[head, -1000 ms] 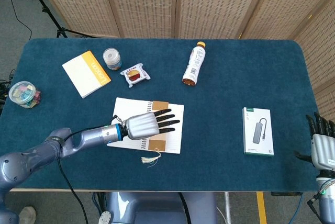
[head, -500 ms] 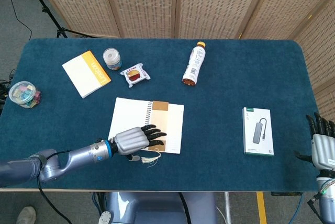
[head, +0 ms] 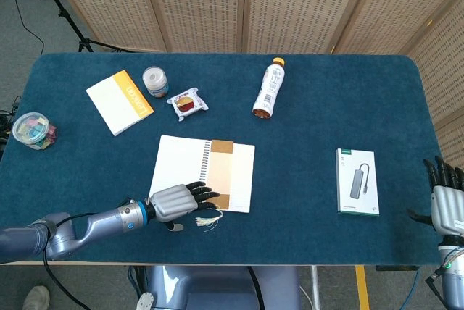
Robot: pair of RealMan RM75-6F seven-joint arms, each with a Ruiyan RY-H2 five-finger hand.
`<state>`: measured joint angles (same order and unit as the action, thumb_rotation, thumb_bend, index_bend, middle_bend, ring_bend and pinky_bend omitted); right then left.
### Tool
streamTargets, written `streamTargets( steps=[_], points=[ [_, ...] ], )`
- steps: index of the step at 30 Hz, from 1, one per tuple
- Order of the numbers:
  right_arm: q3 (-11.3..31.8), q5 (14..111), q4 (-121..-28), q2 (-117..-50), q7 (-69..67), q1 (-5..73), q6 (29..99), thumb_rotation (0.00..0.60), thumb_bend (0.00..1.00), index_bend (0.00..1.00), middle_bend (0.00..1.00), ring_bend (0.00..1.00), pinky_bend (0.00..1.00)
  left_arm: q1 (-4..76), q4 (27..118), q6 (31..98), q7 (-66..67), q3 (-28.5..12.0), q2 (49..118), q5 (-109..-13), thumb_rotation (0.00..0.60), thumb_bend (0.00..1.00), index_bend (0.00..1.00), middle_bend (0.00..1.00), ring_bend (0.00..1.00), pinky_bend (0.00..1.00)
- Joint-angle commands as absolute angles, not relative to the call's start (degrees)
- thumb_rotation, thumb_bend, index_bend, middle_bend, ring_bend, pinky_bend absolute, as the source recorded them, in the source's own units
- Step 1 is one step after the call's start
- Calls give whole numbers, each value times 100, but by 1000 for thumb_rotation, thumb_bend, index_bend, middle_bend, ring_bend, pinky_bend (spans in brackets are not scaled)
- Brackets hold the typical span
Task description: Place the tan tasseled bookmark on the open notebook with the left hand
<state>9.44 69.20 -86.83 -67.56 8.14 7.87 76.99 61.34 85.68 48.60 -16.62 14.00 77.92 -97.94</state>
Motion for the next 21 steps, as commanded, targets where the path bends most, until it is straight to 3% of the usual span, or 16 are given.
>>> streamTargets(
  steps=[1,13,21],
  points=[
    [943,6911,-8677,-6756,811,793,7681,600,28,0,0,0,0,6087,8521,4785,-1407,1360,7821,-9798,600,244,165,0,14,63],
    [949,6894,-8701,-6727,772,790,7668,600,28,0,0,0,0,6173,8455,4153,-426,1041,8124,-9518,600,244,165,0,14,63],
    [960,6877,-8706,-6701,734,785,7662,600,28,0,0,0,0,6090,8365,4116,36,831,8304,-9337,600,244,165,0,14,63]
  ],
)
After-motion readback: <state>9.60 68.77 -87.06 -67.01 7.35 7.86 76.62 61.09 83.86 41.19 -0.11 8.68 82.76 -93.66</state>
